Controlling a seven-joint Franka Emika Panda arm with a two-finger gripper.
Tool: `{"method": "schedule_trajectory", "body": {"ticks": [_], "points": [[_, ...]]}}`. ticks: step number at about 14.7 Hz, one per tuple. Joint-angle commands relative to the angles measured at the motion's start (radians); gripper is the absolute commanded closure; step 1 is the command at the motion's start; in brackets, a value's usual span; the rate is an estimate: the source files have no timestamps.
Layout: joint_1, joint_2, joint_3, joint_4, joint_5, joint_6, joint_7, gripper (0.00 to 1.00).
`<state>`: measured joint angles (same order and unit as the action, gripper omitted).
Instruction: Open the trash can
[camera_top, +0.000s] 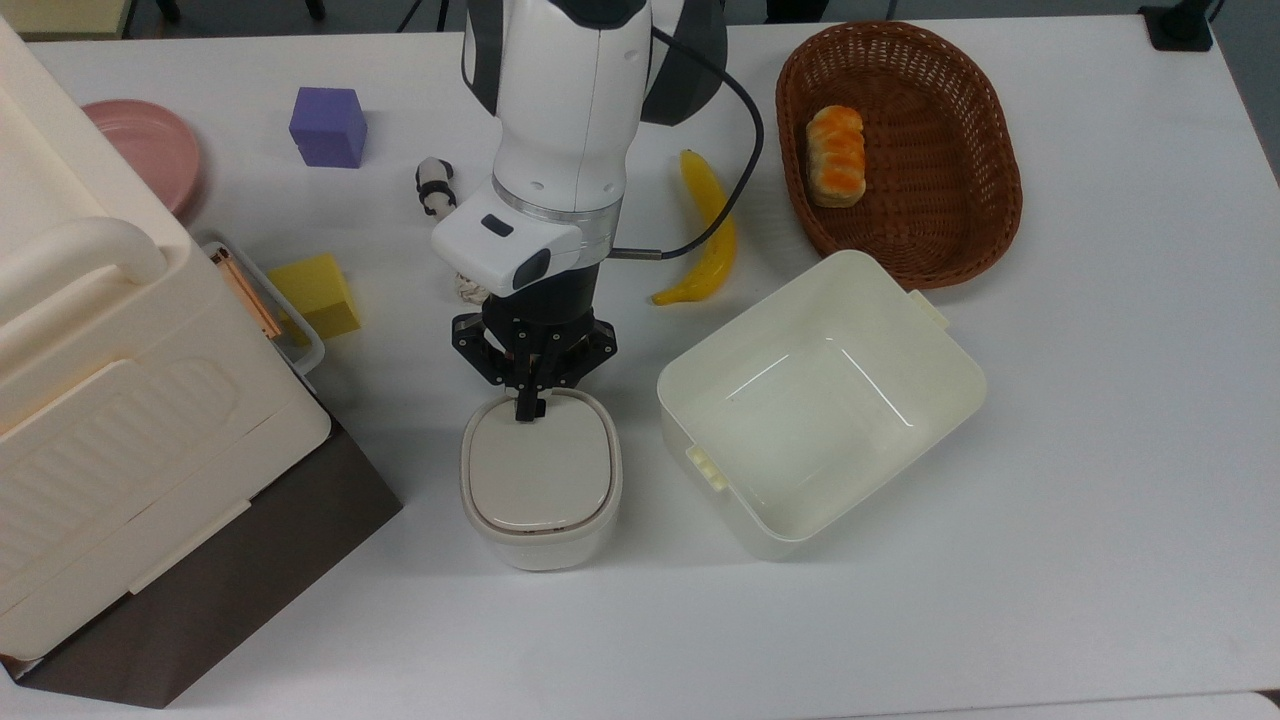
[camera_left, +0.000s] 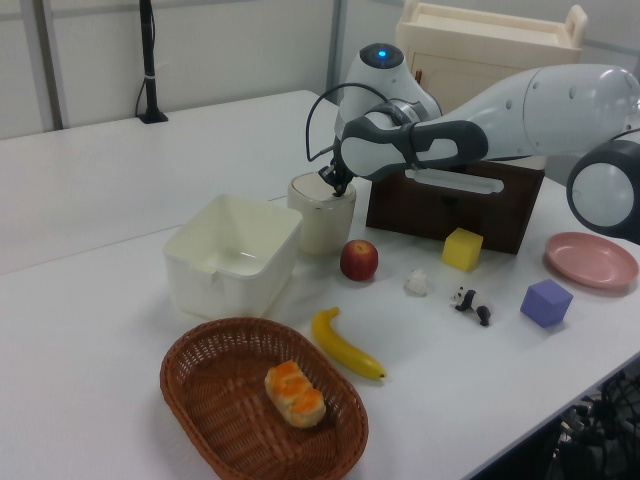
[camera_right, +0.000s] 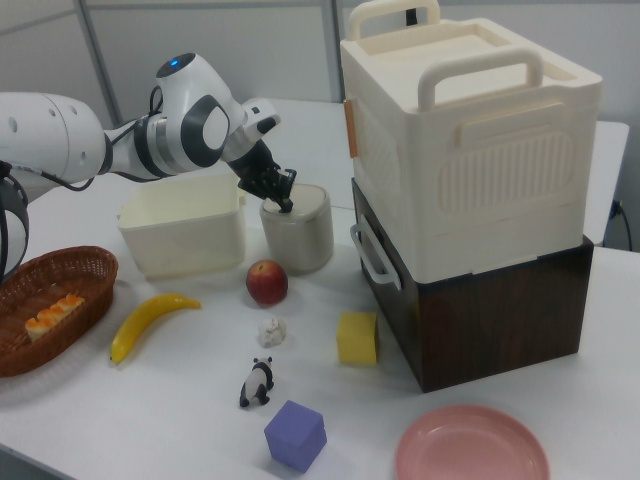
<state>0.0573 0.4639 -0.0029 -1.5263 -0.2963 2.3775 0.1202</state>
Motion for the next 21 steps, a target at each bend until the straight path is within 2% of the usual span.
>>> {"method": "schedule_trajectory", "body": {"ticks": [1,7,11,14,21], "points": [[0.015,0.015,-0.011,0.002,-0.027,0.014,-0.008,0.99],[0.021,0.016,-0.011,0.000,-0.052,0.014,-0.007,0.99],[0.015,-0.007,-0.009,0.003,-0.018,0.011,0.004,0.99],[0.004,-0.043,-0.009,0.005,0.037,0.011,0.003,0.99],[0.004,-0.096,-0.012,-0.008,0.060,-0.004,0.003,1.00]]}}
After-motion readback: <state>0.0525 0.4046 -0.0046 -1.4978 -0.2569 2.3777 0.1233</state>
